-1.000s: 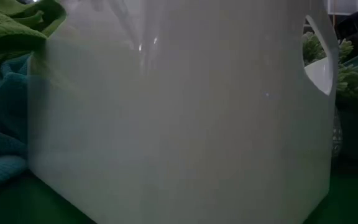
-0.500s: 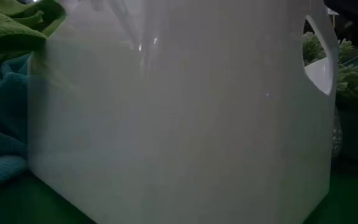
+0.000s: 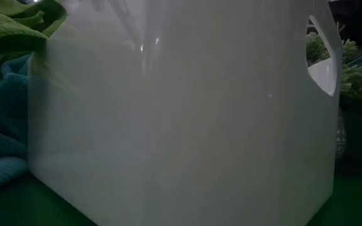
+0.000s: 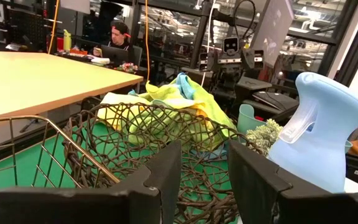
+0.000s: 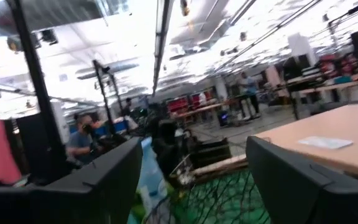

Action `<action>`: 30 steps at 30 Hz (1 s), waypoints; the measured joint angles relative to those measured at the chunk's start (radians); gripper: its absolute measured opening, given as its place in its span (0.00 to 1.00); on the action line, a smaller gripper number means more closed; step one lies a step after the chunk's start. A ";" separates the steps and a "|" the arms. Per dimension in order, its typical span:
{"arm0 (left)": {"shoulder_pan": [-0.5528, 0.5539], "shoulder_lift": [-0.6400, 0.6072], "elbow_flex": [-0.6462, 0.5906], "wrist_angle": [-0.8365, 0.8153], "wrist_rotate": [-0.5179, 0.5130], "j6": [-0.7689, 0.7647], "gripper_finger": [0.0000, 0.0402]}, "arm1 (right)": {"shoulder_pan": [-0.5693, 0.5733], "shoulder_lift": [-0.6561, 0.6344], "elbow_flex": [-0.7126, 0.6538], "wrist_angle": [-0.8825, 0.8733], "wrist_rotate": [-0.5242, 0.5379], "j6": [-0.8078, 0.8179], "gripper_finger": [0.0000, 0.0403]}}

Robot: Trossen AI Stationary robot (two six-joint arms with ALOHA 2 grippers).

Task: Sort microfiber towel by color & place in baskets
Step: Put the green microfiber cloth into the blue bin

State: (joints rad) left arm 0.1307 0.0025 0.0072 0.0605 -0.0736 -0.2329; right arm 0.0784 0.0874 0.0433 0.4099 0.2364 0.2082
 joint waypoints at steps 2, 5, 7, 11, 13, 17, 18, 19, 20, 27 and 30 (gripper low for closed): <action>0.000 0.000 0.000 0.000 0.000 0.000 0.31 | 0.000 0.017 0.043 -0.028 0.030 -0.009 0.72; 0.000 0.000 0.000 0.000 0.000 0.000 0.31 | 0.000 0.064 0.133 -0.137 0.097 -0.028 0.72; 0.000 0.000 0.000 0.000 0.000 0.000 0.31 | 0.000 0.107 0.206 -0.247 0.149 -0.030 0.72; 0.000 0.000 0.000 0.000 0.000 0.000 0.31 | 0.000 0.222 0.365 -0.487 0.232 -0.027 0.72; 0.000 0.000 0.000 0.000 0.000 0.000 0.31 | 0.000 0.285 0.444 -0.606 0.242 -0.001 0.72; 0.000 0.000 0.000 0.000 0.000 0.000 0.31 | 0.000 0.414 0.594 -0.833 0.227 0.057 0.72; 0.000 0.000 0.000 0.000 0.000 0.000 0.31 | 0.000 0.443 0.626 -0.884 0.203 0.062 0.72; 0.000 0.000 0.000 0.000 0.000 0.000 0.31 | 0.000 0.472 0.656 -0.932 0.178 0.063 0.72; 0.000 0.000 0.000 0.000 0.000 0.000 0.31 | 0.000 0.501 0.684 -0.971 0.151 0.060 0.72; 0.000 0.000 0.000 0.000 0.000 0.000 0.31 | 0.000 0.655 0.800 -1.202 0.066 0.019 0.72; 0.000 0.000 0.000 0.000 0.000 0.000 0.31 | 0.000 0.707 0.800 -1.275 0.066 -0.015 0.72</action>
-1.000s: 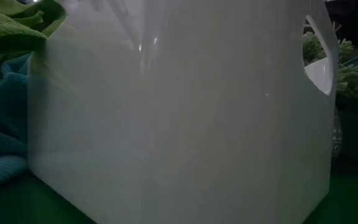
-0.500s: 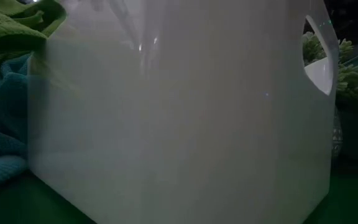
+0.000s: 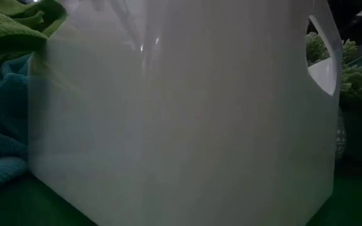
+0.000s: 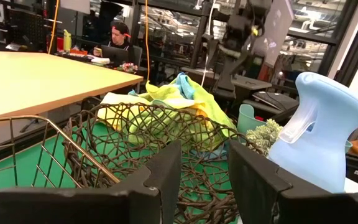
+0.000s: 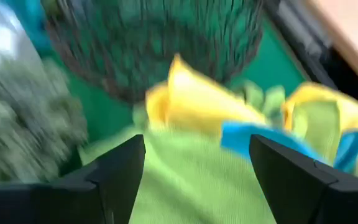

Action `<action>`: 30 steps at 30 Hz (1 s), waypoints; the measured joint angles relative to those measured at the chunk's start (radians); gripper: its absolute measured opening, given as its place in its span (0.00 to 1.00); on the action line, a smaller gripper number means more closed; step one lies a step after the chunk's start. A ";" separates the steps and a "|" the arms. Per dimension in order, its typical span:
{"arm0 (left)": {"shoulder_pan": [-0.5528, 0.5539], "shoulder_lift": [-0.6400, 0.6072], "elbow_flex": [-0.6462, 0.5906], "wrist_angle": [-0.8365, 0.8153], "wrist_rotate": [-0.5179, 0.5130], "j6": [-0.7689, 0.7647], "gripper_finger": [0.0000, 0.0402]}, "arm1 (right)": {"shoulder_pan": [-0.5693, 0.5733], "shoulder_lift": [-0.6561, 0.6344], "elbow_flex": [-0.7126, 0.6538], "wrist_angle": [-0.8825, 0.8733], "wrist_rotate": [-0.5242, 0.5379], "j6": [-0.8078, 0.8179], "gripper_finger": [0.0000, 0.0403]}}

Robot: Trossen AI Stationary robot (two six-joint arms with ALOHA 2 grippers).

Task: Sort microfiber towel by color & place in baskets
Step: Put the green microfiber cloth into the blue bin

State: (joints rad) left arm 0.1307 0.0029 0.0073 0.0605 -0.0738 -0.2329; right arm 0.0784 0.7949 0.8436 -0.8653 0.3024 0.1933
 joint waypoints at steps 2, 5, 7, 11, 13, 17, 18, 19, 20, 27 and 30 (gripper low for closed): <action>0.000 0.000 0.000 0.000 0.000 0.000 0.31 | 0.000 0.039 0.000 -0.050 0.000 -0.021 0.72; 0.000 0.000 0.000 0.000 0.000 0.000 0.31 | 0.000 0.084 0.000 -0.120 0.001 -0.027 0.72; 0.000 0.000 0.000 0.000 0.000 0.000 0.31 | 0.000 0.117 0.000 -0.149 0.024 -0.039 0.72; 0.000 0.000 0.000 0.000 0.000 0.000 0.31 | 0.000 0.173 -0.001 -0.190 0.071 -0.046 0.72; 0.000 0.000 0.000 0.000 0.000 0.000 0.31 | 0.000 0.198 -0.001 -0.206 0.100 -0.049 0.72; 0.000 0.000 0.000 0.000 0.000 0.000 0.31 | 0.000 0.244 -0.001 -0.209 0.130 -0.050 0.71; 0.000 0.000 0.000 0.000 0.000 0.000 0.31 | 0.000 0.253 -0.001 -0.208 0.127 -0.050 0.70; 0.000 0.000 0.000 0.000 0.000 0.000 0.31 | 0.000 0.261 -0.001 -0.209 0.123 -0.050 0.67; 0.000 0.000 0.000 0.000 0.000 0.000 0.31 | 0.000 0.269 -0.001 -0.210 0.116 -0.050 0.65; 0.000 0.000 0.000 0.000 0.000 0.000 0.31 | 0.000 0.283 -0.001 -0.208 0.071 -0.050 0.31; 0.000 0.000 0.000 0.000 0.000 0.000 0.31 | 0.000 0.280 -0.001 -0.208 0.071 -0.050 0.15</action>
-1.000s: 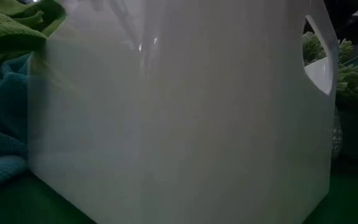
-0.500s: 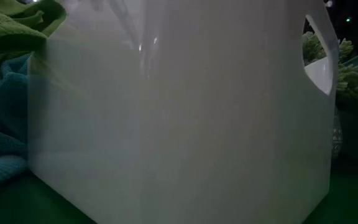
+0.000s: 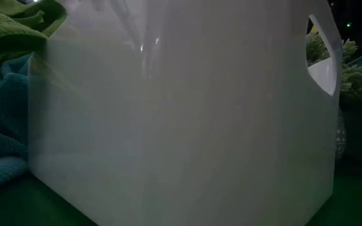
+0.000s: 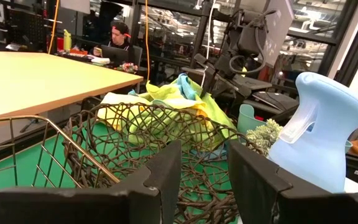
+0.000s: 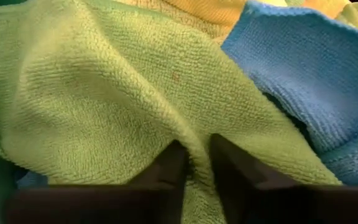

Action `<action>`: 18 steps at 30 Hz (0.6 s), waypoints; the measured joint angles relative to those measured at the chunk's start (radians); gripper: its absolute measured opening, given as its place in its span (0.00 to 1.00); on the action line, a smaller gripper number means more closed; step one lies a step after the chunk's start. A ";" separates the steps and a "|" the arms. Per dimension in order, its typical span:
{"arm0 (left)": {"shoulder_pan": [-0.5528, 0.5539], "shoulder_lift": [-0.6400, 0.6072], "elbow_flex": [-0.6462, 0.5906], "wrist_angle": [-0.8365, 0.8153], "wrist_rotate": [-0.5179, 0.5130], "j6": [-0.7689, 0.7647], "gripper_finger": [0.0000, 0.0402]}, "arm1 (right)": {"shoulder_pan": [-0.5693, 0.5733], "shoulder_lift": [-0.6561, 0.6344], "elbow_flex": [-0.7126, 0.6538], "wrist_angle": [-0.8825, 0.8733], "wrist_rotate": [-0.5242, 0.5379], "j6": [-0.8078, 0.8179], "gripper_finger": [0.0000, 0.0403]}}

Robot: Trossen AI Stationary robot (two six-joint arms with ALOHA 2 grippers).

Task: Sort microfiber towel by color & place in baskets
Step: Put the green microfiber cloth into the blue bin

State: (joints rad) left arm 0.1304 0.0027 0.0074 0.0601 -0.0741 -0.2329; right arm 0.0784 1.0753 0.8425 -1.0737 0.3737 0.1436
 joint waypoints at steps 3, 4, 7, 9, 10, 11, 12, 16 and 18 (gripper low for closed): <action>0.000 0.000 0.000 0.000 0.000 0.000 0.31 | 0.000 -0.001 0.012 -0.007 -0.004 0.000 0.03; 0.000 0.000 0.000 0.000 0.000 0.000 0.31 | 0.000 -0.001 0.022 -0.007 -0.014 0.000 0.02; 0.000 0.000 0.000 0.000 0.000 0.000 0.31 | 0.000 -0.001 0.063 -0.008 -0.055 0.004 0.05; 0.000 0.000 0.000 0.000 0.000 0.000 0.31 | 0.000 -0.001 0.101 -0.009 -0.083 0.006 0.06; 0.000 0.000 0.000 0.000 0.000 0.000 0.31 | 0.000 -0.001 0.124 -0.011 -0.096 0.006 0.05; 0.000 0.000 0.000 0.000 0.000 0.000 0.31 | 0.000 -0.001 0.150 -0.014 -0.109 0.006 0.04; 0.000 0.000 0.000 0.000 0.000 0.000 0.31 | 0.000 -0.001 0.175 -0.026 -0.118 0.006 0.02; 0.000 0.000 0.000 0.000 0.000 0.000 0.31 | 0.000 -0.001 0.295 -0.076 -0.125 0.006 0.02; 0.000 0.000 0.000 0.000 0.000 0.000 0.31 | 0.000 -0.001 0.358 -0.095 -0.127 0.006 0.02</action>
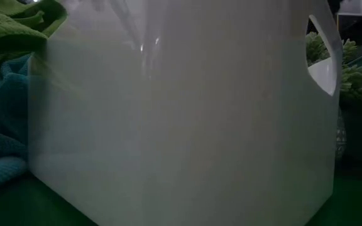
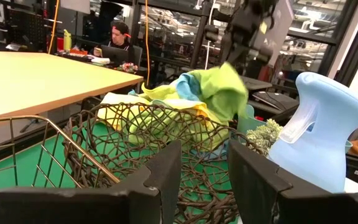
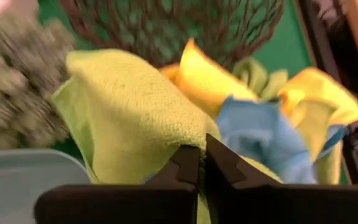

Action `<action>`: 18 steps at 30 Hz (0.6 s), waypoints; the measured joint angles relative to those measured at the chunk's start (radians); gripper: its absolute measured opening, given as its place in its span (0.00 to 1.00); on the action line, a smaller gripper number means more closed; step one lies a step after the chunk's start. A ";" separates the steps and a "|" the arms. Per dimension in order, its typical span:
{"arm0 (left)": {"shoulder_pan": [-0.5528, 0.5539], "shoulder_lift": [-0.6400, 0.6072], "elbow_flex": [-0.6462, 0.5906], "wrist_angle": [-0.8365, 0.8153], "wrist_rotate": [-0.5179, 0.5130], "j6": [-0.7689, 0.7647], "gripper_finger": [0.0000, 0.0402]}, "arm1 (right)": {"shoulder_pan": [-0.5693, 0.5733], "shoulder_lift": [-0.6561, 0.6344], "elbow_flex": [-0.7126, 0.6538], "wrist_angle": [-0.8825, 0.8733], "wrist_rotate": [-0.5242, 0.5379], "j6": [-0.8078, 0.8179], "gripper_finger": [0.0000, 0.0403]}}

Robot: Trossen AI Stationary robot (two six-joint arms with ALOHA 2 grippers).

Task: Sort microfiber towel by color & place in baskets
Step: Put the green microfiber cloth into the blue bin

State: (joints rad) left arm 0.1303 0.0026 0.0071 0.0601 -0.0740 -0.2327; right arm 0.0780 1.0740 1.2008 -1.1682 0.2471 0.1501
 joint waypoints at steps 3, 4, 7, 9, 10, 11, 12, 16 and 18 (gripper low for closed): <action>0.000 0.000 0.000 0.000 0.000 0.000 0.31 | 0.000 0.000 0.093 -0.010 -0.025 0.000 0.01; 0.000 0.000 0.000 0.000 0.000 0.000 0.31 | 0.000 0.000 0.121 -0.011 -0.035 0.001 0.01; 0.000 0.000 0.000 0.000 0.000 0.000 0.31 | 0.000 0.000 0.209 -0.010 -0.064 0.002 0.01; 0.000 0.000 0.000 0.000 0.000 0.000 0.31 | 0.000 0.000 0.264 -0.010 -0.083 0.003 0.01; 0.000 0.000 0.000 0.000 0.000 0.000 0.31 | 0.001 0.000 0.289 -0.010 -0.083 0.002 0.01; 0.000 0.000 0.000 0.000 0.000 0.000 0.31 | 0.001 0.000 0.314 -0.009 -0.084 0.002 0.01; 0.000 0.000 0.000 0.000 0.000 0.000 0.31 | 0.001 0.000 0.340 -0.010 -0.084 0.003 0.01; 0.000 0.000 0.000 0.000 0.000 0.000 0.31 | 0.001 0.000 0.432 -0.010 -0.084 0.002 0.01; 0.000 0.000 0.000 0.000 0.000 0.000 0.31 | 0.001 0.000 0.474 -0.008 -0.084 0.002 0.01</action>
State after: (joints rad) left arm 0.1306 0.0025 0.0074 0.0601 -0.0742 -0.2329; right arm 0.0788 1.0737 1.6746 -1.1761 0.1633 0.1524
